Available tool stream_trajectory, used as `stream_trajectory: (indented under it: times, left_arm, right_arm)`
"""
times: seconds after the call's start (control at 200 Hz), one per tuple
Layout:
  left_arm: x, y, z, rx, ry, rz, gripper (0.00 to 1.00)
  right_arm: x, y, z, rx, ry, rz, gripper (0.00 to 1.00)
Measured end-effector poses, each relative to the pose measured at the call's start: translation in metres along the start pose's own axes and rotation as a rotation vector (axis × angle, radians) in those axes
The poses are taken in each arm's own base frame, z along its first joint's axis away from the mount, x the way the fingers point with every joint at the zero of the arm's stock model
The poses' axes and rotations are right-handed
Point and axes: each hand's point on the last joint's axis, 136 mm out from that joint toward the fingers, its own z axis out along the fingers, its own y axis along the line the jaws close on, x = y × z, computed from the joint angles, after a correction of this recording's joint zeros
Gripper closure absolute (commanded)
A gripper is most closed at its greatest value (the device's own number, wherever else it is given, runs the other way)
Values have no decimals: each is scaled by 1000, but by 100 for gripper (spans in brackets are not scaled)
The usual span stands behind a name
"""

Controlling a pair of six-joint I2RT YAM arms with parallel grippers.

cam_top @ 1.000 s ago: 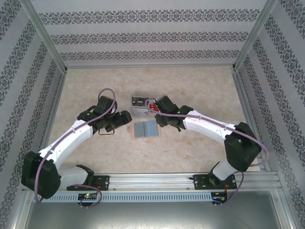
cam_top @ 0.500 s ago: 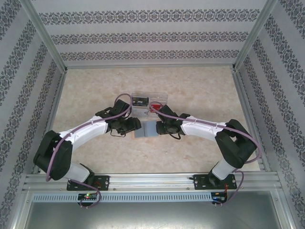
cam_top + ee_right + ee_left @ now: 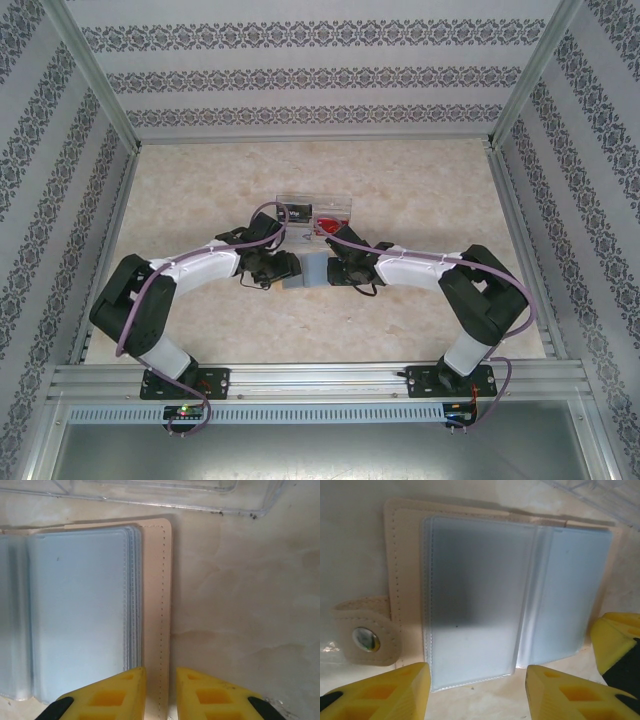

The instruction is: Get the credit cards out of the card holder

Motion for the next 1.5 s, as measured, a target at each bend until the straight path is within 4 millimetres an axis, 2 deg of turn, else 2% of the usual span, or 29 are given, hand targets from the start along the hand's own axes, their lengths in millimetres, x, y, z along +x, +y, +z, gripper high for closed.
stream_trajectory:
  times: [0.175, 0.674, 1.229, 1.499]
  left_arm:
    - [3, 7, 12, -29, 30, -2, 47]
    - [1, -6, 17, -8, 48, 25, 47]
    - [5, -39, 18, 104, 60, 95, 46]
    - [2, -43, 16, 110, 52, 109, 34]
  right_arm:
    - [3, -2, 3, 5, 7, 4, 76]
    - [4, -1, 7, 13, 17, 21, 77]
    - [4, -1, 7, 15, 19, 21, 77]
    - [4, 0, 7, 16, 21, 21, 76]
